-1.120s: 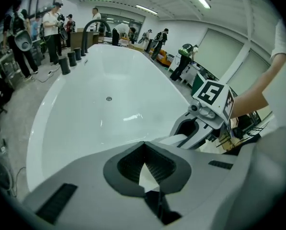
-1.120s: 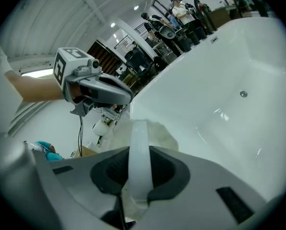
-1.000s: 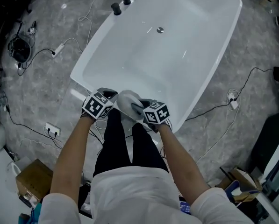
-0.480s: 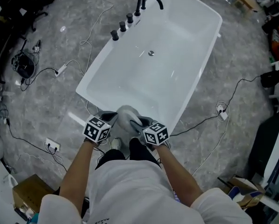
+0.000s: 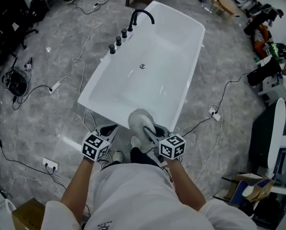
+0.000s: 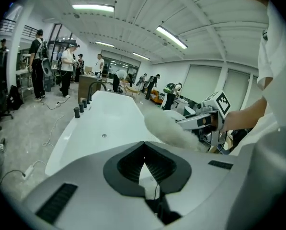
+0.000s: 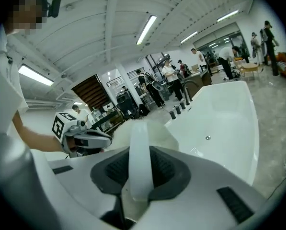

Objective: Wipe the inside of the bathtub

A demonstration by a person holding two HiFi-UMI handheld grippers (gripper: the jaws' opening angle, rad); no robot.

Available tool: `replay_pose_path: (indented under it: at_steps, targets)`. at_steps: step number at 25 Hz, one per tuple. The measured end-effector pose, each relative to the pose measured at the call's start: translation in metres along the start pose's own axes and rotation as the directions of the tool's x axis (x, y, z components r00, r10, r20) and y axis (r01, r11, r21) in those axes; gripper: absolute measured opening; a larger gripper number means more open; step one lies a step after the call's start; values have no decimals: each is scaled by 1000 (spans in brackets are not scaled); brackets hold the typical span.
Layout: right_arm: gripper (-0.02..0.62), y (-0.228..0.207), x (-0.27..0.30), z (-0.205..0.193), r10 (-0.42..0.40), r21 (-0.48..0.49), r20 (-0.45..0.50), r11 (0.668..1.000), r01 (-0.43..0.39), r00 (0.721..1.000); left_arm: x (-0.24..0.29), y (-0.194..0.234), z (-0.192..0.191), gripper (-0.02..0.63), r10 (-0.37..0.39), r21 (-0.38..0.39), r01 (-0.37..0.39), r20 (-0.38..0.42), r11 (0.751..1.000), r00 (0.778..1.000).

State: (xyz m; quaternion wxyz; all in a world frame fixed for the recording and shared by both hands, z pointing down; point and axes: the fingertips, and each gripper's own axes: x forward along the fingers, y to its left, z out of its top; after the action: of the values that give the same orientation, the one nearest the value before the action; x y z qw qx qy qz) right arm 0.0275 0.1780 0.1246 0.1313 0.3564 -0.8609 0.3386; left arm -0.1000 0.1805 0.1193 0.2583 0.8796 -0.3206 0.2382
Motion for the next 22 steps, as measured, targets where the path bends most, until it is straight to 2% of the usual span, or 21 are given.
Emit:
replay_pose_path:
  at_steps: [4, 11, 16, 22]
  targets:
    - [94, 28, -31, 3, -97, -9, 83, 995, 98, 992, -30, -6, -7, 6, -18, 24, 17, 52, 1000, 998]
    - [94, 63, -80, 10, -241, -35, 189, 967, 252, 952, -65, -9, 0, 6, -20, 46, 13, 156, 999, 988]
    - [94, 79, -92, 13, -252, -80, 233, 958, 277, 939, -70, -16, 10, 6, -16, 83, -1, 196, 997, 980]
    - [94, 77, -103, 25, -202, -90, 282, 968, 236, 938, -84, -55, 49, 6, 7, 90, -36, 302, 995, 953]
